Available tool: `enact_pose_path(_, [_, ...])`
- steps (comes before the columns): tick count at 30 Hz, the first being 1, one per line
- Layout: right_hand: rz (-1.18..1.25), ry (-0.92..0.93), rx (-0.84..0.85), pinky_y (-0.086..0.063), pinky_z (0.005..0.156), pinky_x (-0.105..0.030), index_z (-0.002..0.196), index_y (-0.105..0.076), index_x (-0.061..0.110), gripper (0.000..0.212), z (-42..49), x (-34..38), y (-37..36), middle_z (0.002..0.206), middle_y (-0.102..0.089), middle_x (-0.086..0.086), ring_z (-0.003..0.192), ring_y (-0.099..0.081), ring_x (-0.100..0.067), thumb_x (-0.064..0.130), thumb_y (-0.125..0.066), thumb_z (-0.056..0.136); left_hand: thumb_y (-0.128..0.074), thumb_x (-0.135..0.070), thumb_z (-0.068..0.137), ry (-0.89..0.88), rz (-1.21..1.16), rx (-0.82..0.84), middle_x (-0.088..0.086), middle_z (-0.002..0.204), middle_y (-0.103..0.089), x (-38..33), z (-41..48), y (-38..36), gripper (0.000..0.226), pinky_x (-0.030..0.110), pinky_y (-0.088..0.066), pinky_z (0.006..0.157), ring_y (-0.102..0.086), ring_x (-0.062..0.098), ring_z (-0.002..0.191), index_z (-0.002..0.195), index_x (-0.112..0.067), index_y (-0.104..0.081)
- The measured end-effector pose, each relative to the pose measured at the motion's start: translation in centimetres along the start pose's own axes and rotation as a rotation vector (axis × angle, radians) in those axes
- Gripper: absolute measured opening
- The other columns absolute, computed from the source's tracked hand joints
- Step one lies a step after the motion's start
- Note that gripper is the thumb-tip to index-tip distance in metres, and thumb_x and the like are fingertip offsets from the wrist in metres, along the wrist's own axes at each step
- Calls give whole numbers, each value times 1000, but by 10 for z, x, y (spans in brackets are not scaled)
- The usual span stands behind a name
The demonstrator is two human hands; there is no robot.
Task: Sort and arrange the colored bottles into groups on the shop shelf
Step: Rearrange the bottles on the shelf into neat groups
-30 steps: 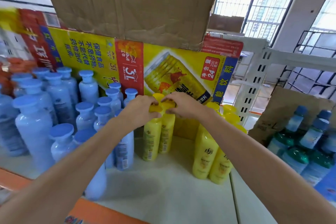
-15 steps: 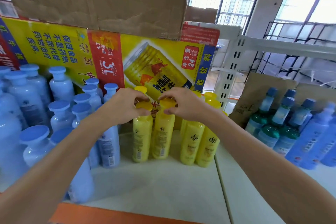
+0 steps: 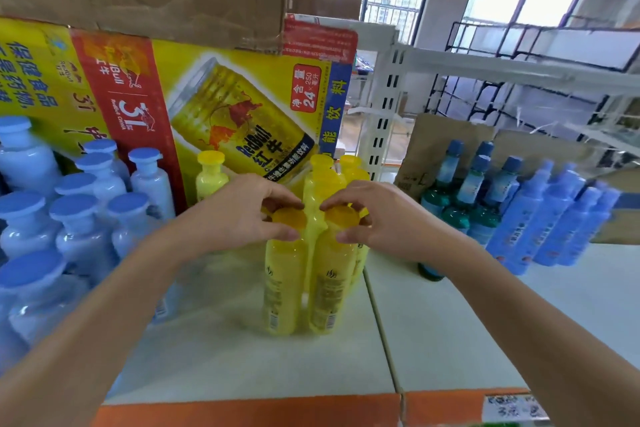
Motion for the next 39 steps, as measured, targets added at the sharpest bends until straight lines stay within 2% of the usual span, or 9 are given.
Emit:
enact_pose_path(3, [-19, -25, -20, -42, 90, -28, 123, -54, 33, 42, -9, -15, 1, 107, -48, 11, 97, -41, -6, 31, -66, 83, -78, -18, 69, -13, -38, 61, -9, 97, -66, -9, 8, -20, 45, 19, -52, 85, -63, 3, 91, 111, -22, -65])
enact_pose_path(10, [39, -101, -65, -40, 81, -24, 122, -56, 32, 42, -20, -47, 2, 107, -49, 10, 92, -44, -9, 31, -68, 82, -74, -16, 74, -43, -108, 119, -8, 108, -65, -19, 21, -42, 42, 22, -51, 90, -62, 3, 96, 101, -44, -58])
enact_pose_path(15, [200, -85, -81, -49, 84, -28, 120, -57, 31, 44, -20, -51, -4, 106, -48, 11, 95, -51, -10, 32, -71, 78, -68, -5, 76, -73, -284, 124, -11, 109, -63, -17, 19, -49, 41, 16, -49, 88, -61, 3, 103, 100, -37, -59])
enact_pose_path(19, [344, -78, -103, -51, 91, -31, 120, -53, 32, 46, -24, -61, -15, 113, -51, 13, 104, -54, -10, 29, -71, 78, -68, -20, 68, -70, -463, 37, -17, 105, -67, -7, 9, -56, 39, 13, -48, 83, -61, 3, 103, 100, -41, -66])
enact_pose_path(23, [522, -91, -161, -49, 91, -24, 121, -45, 40, 51, -33, -71, -27, 117, -52, 12, 108, -53, -8, 27, -71, 79, -72, -24, 64, -60, -517, -146, -12, 116, -62, 9, 3, -70, 54, 19, -46, 91, -58, 6, 109, 108, -51, -56])
enact_pose_path(27, [665, -111, -160, -48, 86, -19, 120, -46, 36, 51, -39, -83, -46, 117, -58, 8, 105, -55, -2, 28, -73, 76, -87, -49, 44, 19, -652, -315, -8, 115, -63, 29, -5, -84, 84, 28, -48, 92, -58, 11, 111, 117, -33, -48])
enact_pose_path(32, [684, -151, -80, -47, 95, -29, 137, -32, 28, 82, -47, -95, -92, 125, -55, 8, 112, -54, -7, 27, -79, 70, -82, -65, 30, 114, -624, -435, -9, 113, -61, 47, -19, -99, 89, 29, -49, 88, -59, 7, 107, 107, -40, -46])
enact_pose_path(35, [757, -158, -68, -49, 93, -28, 130, -39, 28, 73, -50, -101, -115, 121, -58, 5, 109, -56, -9, 23, -79, 69, -87, -52, 39, 115, -631, -477, -14, 110, -60, 46, -25, -107, 82, 15, -50, 81, -59, -3, 103, 108, -43, -45])
enact_pose_path(39, [816, -180, -48, -51, 84, -21, 121, -43, 33, 64, -54, -109, -140, 115, -61, 1, 105, -59, -11, 11, -76, 70, -81, -20, 55, 175, -604, -512, -21, 108, -53, 54, -34, -129, 71, 11, -44, 76, -55, -12, 95, 108, -43, -40])
Point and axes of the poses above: each hand's wrist, its own z-axis towards the middle knuckle, its own y-axis out of the back of the hand, x = y × z, the point moved 9 cm from there along z, towards the middle knuckle
